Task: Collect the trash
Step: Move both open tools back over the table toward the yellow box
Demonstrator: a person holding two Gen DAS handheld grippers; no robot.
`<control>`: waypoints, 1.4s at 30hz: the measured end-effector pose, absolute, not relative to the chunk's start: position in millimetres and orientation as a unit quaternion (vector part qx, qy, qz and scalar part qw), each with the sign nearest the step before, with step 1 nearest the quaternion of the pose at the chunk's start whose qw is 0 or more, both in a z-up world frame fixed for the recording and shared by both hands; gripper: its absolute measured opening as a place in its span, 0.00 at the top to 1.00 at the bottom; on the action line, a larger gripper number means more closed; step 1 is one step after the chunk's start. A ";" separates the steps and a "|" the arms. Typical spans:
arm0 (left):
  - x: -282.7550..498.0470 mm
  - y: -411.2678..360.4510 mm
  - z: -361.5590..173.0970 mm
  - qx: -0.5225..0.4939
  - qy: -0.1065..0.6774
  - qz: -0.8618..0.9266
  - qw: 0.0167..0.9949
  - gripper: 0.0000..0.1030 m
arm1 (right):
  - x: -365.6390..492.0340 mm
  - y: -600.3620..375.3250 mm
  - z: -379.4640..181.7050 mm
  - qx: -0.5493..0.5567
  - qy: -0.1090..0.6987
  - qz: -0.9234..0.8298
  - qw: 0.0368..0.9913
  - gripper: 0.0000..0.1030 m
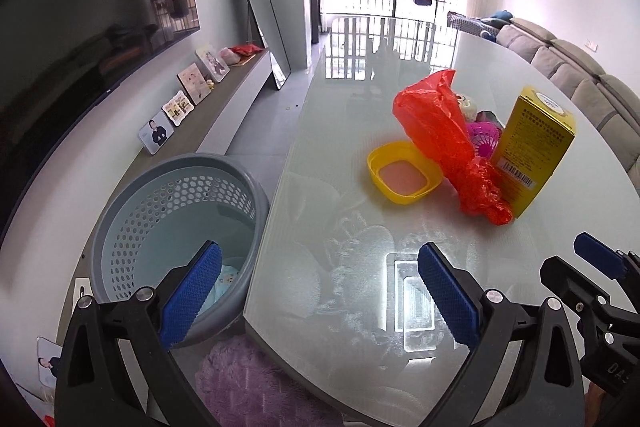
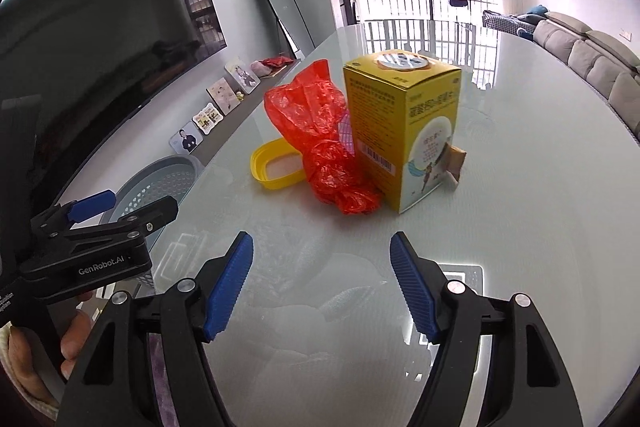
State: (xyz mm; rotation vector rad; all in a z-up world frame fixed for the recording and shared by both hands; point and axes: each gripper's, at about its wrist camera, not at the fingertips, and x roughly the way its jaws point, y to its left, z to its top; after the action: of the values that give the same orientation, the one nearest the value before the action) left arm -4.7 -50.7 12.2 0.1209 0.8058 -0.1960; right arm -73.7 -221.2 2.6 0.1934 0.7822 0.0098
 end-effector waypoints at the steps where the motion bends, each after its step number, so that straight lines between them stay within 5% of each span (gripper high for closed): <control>1: -5.6 -54.7 12.6 0.061 0.391 -0.097 0.913 0.06 | -74.7 -223.0 1.5 0.095 0.381 0.002 0.920 0.34; 42: -17.8 -110.0 11.4 0.093 0.392 -0.104 0.909 0.06 | -76.7 -294.7 -5.1 0.093 0.369 -0.034 0.924 0.34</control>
State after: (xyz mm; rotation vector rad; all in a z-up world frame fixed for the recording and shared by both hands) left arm -17.9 -110.0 11.4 0.1918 0.8087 -0.2154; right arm -76.7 -294.7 -5.1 0.1918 0.7581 -0.0695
